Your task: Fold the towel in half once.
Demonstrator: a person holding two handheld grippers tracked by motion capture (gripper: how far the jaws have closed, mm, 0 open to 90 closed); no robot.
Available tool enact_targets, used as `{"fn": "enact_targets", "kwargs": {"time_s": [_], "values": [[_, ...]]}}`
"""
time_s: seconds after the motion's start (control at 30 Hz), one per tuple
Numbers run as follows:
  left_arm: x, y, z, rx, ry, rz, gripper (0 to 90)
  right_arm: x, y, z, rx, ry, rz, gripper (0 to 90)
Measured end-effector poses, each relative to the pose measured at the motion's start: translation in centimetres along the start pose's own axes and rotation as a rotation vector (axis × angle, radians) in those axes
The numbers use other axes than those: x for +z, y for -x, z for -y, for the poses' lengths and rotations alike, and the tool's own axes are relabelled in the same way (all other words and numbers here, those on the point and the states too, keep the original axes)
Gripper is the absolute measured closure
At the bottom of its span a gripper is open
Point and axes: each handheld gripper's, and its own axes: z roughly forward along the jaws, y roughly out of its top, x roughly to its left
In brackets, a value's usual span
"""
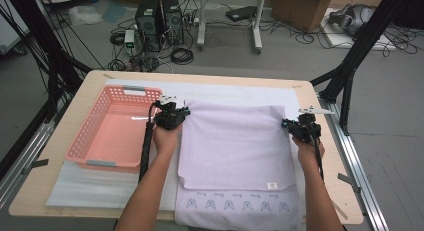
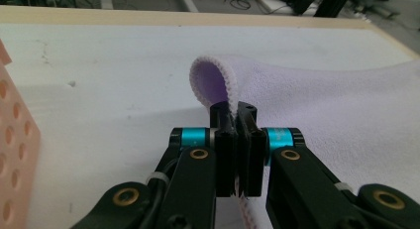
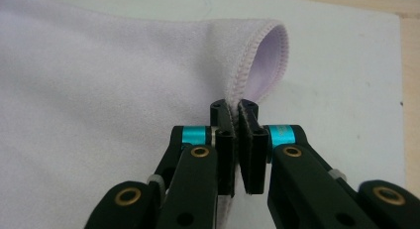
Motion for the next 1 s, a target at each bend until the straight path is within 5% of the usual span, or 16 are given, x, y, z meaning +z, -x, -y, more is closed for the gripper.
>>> {"fn": "enact_targets", "kwargs": {"time_s": [0.27,0.4,0.5,0.77,1.0], "values": [[1.5,-0.5,-0.7,0.003,0.014,0.002,85.1,2.3,0.3,-1.2,-0.011,-0.006,0.043,85.9],[1.5,0.0,-0.6,-0.026,-0.007,0.071,53.6,2.6,0.4,-0.9,0.010,-0.028,0.039,74.5],[0.9,0.7,-0.6,-0.013,-0.008,0.089,45.5,2.0,0.1,-1.1,0.009,-0.022,0.024,72.1],[-1.3,2.4,0.0,0.025,0.003,0.160,36.9,-0.1,-1.2,-1.3,-0.027,-0.016,-0.009,71.5],[-3.6,3.1,1.4,0.032,-0.005,0.201,40.9,-2.0,-2.7,-1.1,-0.072,-0.007,-0.042,71.5]]}}
